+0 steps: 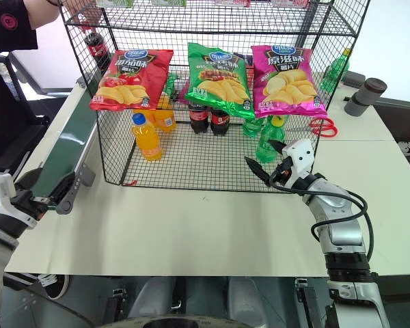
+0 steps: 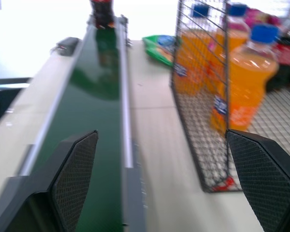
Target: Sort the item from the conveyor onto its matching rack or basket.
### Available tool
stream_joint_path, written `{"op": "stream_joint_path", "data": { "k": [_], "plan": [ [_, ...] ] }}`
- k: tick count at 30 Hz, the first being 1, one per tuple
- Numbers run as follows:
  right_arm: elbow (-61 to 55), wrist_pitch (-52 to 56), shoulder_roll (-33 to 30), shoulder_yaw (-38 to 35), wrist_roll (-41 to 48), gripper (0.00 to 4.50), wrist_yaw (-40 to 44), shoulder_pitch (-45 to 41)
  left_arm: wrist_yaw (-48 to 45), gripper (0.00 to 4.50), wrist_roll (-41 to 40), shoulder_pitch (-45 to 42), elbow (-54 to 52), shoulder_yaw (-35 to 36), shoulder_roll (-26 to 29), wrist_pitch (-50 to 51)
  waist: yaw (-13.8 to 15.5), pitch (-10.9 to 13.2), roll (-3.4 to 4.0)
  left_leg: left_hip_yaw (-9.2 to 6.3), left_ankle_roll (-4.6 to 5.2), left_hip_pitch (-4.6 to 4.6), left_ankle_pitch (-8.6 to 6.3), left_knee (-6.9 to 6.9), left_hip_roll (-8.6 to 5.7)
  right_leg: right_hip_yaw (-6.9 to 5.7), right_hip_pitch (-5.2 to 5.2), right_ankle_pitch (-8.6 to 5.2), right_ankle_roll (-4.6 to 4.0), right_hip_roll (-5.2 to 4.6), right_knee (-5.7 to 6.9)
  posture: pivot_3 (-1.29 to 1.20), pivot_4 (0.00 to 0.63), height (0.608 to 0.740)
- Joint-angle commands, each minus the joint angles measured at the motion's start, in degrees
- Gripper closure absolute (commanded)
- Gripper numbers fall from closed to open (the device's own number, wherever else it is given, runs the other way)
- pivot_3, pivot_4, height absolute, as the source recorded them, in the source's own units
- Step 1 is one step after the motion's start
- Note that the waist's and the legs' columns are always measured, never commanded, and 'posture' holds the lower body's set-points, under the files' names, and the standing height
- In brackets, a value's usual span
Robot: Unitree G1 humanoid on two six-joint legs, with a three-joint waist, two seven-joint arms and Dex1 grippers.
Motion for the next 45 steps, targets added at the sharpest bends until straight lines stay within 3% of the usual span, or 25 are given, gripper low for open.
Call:
{"op": "stream_joint_path", "data": {
  "k": [1,26,45],
  "plan": [
    [-0.5,-1.4,0.6,-0.2,0.1,0.05,0.2,-0.8,5.9,0.00,2.8,-2.4,1.8,2.8,-1.8,-3.8,0.0,0.0,0.00,0.00,0.00,0.00,0.00,0.00,0.00,0.00,0.00,0.00,0.00,0.00,0.00,0.00,0.150,0.740],
    [-6.1,-1.2,4.3,2.4,-1.3,0.05,-3.4,1.8,11.0,0.00,12.5,-12.3,16.0,-4.4,-4.0,-12.3,-0.1,0.0,-0.04,0.01,0.00,0.00,0.00,0.00,0.01,-0.01,-0.01,0.01,0.01,0.00,0.02,0.00,0.150,0.740],
    [-8.6,0.7,4.3,6.6,-2.2,0.05,-2.4,2.0,13.5,0.00,16.8,-12.8,16.8,-7.1,-4.6,-14.8,0.0,0.0,-0.04,0.00,-0.01,0.00,0.00,0.00,0.01,-0.02,-0.03,0.01,0.01,-0.06,0.03,0.00,0.150,0.740]
  ]
}}
